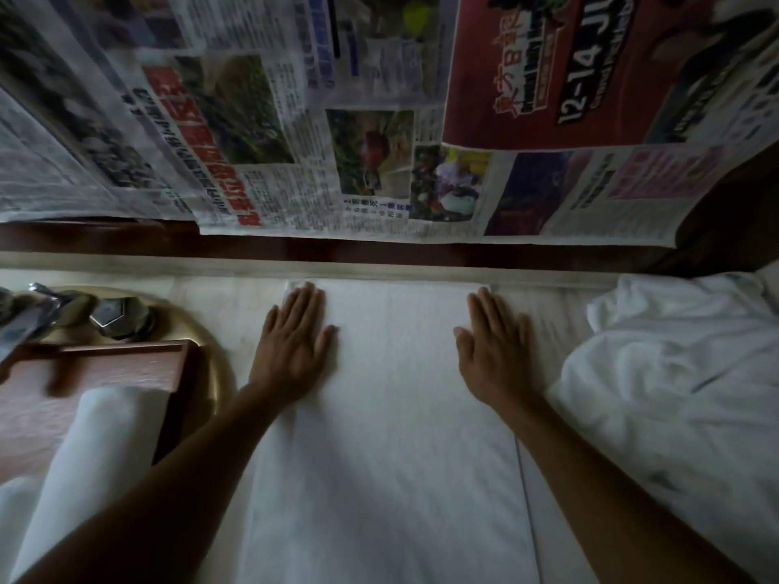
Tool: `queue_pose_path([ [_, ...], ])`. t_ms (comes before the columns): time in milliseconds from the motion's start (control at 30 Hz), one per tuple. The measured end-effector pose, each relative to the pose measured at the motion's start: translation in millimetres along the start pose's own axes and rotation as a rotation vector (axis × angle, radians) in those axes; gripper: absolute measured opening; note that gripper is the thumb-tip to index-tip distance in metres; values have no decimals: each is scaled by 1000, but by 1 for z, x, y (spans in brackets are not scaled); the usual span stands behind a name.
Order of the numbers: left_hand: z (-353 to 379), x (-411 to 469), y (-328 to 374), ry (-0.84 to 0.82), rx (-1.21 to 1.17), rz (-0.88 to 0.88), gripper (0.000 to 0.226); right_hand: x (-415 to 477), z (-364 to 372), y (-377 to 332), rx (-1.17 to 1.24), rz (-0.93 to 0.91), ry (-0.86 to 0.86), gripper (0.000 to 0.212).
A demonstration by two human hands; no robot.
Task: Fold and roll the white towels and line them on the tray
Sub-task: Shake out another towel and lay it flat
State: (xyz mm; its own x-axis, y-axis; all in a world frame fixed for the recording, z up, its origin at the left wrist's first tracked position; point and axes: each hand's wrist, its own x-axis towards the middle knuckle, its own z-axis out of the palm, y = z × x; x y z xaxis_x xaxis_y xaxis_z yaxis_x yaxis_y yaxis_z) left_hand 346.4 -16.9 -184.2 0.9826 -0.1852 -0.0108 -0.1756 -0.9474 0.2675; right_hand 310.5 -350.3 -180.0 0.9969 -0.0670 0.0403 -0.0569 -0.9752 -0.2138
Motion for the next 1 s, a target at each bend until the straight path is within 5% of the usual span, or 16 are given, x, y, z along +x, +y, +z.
queue_pose_path([
  [200, -9, 8, -4, -92, 63, -30, 72, -1, -3, -4, 7, 10, -25, 71],
  [367, -12, -26, 45, -8, 57, 9, 69, -6, -9, -21, 18, 66, -8, 61],
  [633, 9, -137, 88, -46, -135, 90, 66, -142, 4, -96, 82, -115, 33, 60],
  [767, 5, -146, 40, -15, -70, 68, 62, -157, 6, -54, 20, -184, 49, 57],
  [1000, -13, -183, 17, 97, -109, -34, 62, -166, -6, -7, 39, 12, 157, 57],
])
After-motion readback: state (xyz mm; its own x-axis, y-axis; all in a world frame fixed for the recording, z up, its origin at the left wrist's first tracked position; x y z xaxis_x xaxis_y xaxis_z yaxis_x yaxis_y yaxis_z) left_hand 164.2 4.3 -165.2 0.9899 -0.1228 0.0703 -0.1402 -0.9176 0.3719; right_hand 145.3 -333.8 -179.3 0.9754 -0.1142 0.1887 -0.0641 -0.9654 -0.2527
